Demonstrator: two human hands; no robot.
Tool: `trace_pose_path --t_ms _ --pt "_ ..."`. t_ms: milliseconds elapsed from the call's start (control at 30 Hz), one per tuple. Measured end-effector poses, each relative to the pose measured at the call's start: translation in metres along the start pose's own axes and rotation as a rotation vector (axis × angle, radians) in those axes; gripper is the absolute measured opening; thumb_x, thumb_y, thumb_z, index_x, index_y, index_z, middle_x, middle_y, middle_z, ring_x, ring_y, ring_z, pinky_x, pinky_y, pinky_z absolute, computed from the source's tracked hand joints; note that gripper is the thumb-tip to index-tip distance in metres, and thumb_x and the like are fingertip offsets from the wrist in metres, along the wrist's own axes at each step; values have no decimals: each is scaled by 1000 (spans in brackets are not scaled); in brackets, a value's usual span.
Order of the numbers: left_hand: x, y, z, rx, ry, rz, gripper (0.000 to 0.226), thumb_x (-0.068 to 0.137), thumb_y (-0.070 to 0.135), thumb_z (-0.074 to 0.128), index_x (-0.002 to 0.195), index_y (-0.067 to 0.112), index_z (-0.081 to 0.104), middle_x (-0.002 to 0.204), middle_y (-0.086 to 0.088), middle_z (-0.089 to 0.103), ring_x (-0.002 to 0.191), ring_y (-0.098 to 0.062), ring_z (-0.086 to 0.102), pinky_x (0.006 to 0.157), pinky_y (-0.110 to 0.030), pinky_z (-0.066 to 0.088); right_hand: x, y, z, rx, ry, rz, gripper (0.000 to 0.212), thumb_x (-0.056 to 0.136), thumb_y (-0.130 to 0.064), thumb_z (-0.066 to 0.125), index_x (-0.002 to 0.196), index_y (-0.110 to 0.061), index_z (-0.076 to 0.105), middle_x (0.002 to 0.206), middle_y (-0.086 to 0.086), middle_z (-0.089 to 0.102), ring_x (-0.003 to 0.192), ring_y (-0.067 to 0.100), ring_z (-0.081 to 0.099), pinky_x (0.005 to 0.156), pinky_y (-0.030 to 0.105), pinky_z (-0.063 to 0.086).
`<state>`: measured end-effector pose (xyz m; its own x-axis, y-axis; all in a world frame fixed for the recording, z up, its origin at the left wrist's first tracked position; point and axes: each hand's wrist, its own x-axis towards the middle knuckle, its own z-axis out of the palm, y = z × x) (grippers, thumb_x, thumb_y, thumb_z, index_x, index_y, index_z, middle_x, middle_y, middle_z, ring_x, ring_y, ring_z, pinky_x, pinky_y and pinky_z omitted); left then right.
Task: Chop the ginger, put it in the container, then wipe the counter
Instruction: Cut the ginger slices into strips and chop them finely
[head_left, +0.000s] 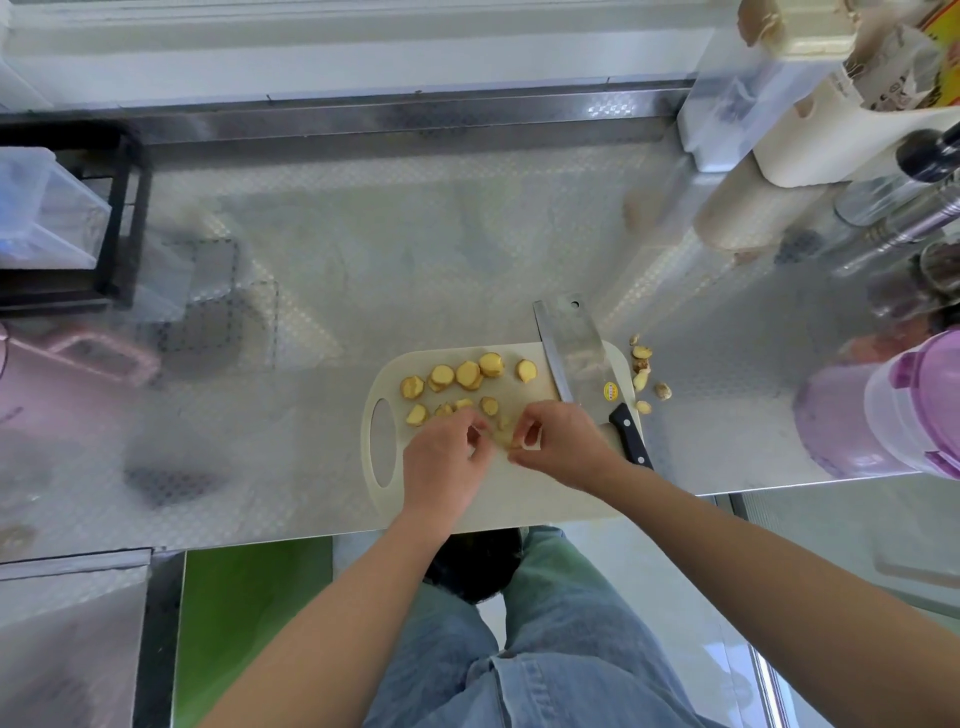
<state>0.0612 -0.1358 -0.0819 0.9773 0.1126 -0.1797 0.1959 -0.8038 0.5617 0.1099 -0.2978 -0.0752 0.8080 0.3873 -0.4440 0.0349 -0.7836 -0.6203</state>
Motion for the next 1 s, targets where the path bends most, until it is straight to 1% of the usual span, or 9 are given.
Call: trace_pose_path --t_ms 100,200,300,433,600,700,833,933,1000 --pt "4 1 4 94 18 52 9 84 27 67 91 24 70 81 6 62 75 -15 57 58 -25 40 1 9 -12 62 44 68 18 71 -23 80 77 -20 63 73 -8 62 61 0 52 61 19 42" --pt "5 6 8 151 34 70 6 76 22 77 79 21 72 74 3 60 70 -19 56 52 -25 34 3 12 -14 106 54 117 19 69 -21 81 75 -20 63 72 -6 64 60 1 52 58 17 41" --pt "7 9 9 155 49 81 12 70 15 80 71 21 70 68 3 57 65 -20 55 49 -24 31 6 16 -12 119 63 140 20 68 -20 82 74 -21 63 72 -6 64 61 3 53 59 18 42" --pt "9 7 8 129 1 58 2 80 21 71 82 21 70 79 4 61 76 -17 57 56 -27 39 10 17 -13 108 74 152 20 68 -22 82 73 -23 63 72 -7 65 65 6 56 63 24 47" --pt "12 2 7 91 13 54 3 79 22 71 82 21 70 80 4 63 76 -18 59 56 -31 47 23 8 -17 124 161 147 17 69 -24 80 74 -25 64 72 -7 64 69 10 60 66 29 50" --pt "15 3 8 68 51 63 4 78 22 73 80 21 70 78 5 63 73 -17 58 54 -31 47 30 4 -19 47 186 132 12 73 -27 77 81 -23 69 78 -7 63 75 12 59 64 26 47" --pt "22 11 8 77 37 95 5 78 22 72 78 18 70 76 2 63 71 -18 58 54 -33 47 29 6 -20 -45 200 93 14 78 -31 75 88 -21 73 84 -5 62 79 14 59 69 29 48" --pt "27 17 9 150 -1 66 6 83 23 67 82 18 70 81 -1 63 78 -21 58 56 -29 39 28 7 -20 -59 196 95 15 79 -33 74 90 -22 74 84 -6 64 80 14 60 68 27 47" --pt "28 20 8 202 4 75 7 84 24 66 86 19 70 82 -1 63 79 -22 58 56 -28 34 27 6 -21 -64 193 92 16 79 -33 73 91 -22 74 86 -6 66 80 13 60 68 26 46"
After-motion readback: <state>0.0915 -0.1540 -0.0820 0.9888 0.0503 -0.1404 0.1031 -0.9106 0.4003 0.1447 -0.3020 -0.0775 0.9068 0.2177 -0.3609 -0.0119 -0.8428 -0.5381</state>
